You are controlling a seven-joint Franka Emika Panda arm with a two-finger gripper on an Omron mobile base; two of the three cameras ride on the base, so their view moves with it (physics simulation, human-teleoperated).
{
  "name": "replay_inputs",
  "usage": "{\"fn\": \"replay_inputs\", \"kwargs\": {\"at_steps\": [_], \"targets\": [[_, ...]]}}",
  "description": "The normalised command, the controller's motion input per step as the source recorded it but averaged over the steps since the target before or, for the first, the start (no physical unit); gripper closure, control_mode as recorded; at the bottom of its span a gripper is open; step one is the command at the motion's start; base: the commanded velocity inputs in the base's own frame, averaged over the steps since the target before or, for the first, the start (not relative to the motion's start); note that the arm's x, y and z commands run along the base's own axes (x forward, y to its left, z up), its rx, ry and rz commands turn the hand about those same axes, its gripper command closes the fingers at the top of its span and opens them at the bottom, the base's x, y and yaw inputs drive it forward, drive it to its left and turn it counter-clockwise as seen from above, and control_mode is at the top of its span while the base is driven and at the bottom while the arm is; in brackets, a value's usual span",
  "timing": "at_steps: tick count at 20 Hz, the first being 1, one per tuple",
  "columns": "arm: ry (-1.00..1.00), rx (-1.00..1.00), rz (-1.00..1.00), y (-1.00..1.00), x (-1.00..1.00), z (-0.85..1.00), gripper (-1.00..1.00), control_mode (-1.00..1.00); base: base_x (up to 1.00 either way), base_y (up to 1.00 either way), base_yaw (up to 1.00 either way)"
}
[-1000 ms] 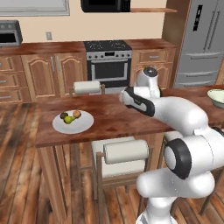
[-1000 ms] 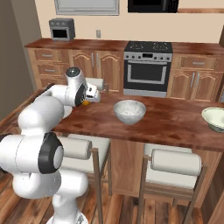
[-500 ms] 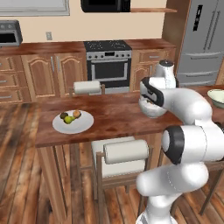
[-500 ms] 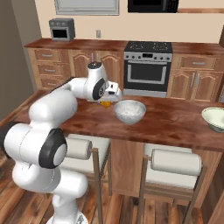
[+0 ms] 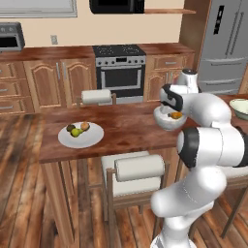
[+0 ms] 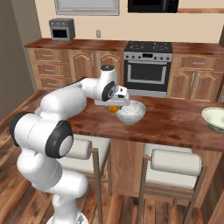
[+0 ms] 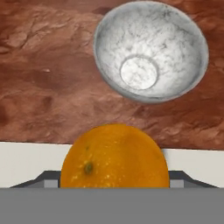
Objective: Take the fruits from the plate on the dining counter and place two fruits in each bowl.
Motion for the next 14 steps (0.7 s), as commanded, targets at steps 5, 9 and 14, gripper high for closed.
{"fn": "replay_inputs", "kwargs": {"at_steps": [5, 9, 14], "targets": [[0.00, 0.01, 0.00, -0.11, 0.50, -0.03, 1.00, -1.00, 0.00, 0.00, 0.00], [0.04, 0.02, 0.00, -0.29, 0.72, 0.00, 1.00, -1.00, 0.00, 0.00, 0.00], [0.01, 0.07, 0.00, -0.33, 0.50, -0.23, 1.00, -1.00, 0.00, 0.00, 0.00]]}}
